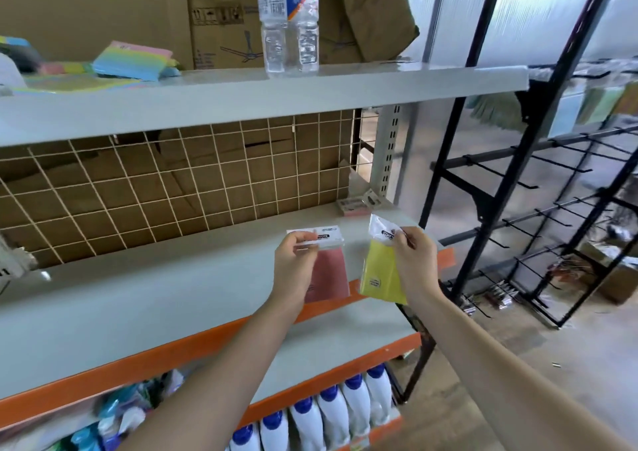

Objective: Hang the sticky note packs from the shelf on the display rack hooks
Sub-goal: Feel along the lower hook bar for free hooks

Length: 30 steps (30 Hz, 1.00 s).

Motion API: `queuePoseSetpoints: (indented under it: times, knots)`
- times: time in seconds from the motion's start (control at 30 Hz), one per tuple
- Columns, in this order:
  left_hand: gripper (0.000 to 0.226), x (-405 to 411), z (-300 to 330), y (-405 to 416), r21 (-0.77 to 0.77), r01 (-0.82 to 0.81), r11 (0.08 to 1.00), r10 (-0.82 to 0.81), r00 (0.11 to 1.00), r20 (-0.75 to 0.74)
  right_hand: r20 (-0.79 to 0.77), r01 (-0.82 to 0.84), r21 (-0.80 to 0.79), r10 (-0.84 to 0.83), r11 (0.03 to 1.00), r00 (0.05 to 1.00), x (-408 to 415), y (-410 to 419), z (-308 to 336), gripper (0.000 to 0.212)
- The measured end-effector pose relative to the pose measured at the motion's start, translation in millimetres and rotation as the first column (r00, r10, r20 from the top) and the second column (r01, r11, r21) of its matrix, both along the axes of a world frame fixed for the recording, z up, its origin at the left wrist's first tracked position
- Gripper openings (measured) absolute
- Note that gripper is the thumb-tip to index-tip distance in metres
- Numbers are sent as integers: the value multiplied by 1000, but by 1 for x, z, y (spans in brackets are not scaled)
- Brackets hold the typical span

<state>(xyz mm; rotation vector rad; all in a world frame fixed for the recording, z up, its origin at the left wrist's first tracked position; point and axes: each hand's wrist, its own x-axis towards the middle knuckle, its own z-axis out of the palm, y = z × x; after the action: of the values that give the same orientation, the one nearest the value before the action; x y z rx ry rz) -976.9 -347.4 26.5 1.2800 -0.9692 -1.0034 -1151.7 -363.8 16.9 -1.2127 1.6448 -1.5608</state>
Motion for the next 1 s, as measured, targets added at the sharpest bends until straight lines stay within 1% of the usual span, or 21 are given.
queuePoseSetpoints:
  times: [0.1,0.23,0.37,0.47,0.6,0.67,0.73,0.83,1.0]
  knots:
    - [27,-32,9,-2,-54,100,994,-100,995,2,33,22,-20,-21,1000,999,-27,8,1,13]
    - [29,-79,25,-7,-112,254,961,-255,967,4,53,46,-65,-43,997,998,-65,17,8,17]
    - [27,-123,38,-14,-167,364,916,-359,931,59,87,55,-111,-45,992,995,-99,20,17,18]
    - [29,-160,47,-25,-240,439,866,-424,898,117,80,84,-160,-72,983,994,-129,14,26,20]
    - [32,-204,61,-39,-322,544,775,-505,839,203,-4,128,-226,-132,966,991,-170,4,39,21]
    - [31,-231,67,-47,-323,584,745,-545,811,211,-35,136,-266,-151,954,988,-194,0,47,20]
    - [32,-257,72,-56,-305,632,713,-591,775,224,-32,144,-303,-161,942,986,-217,-4,55,19]
    - [37,-293,77,-68,-271,691,670,-666,721,192,-22,185,-338,-204,923,979,-247,-11,64,18]
    - [37,-336,81,-88,-291,721,629,-679,691,247,78,249,-372,-238,894,968,-289,-27,68,20]
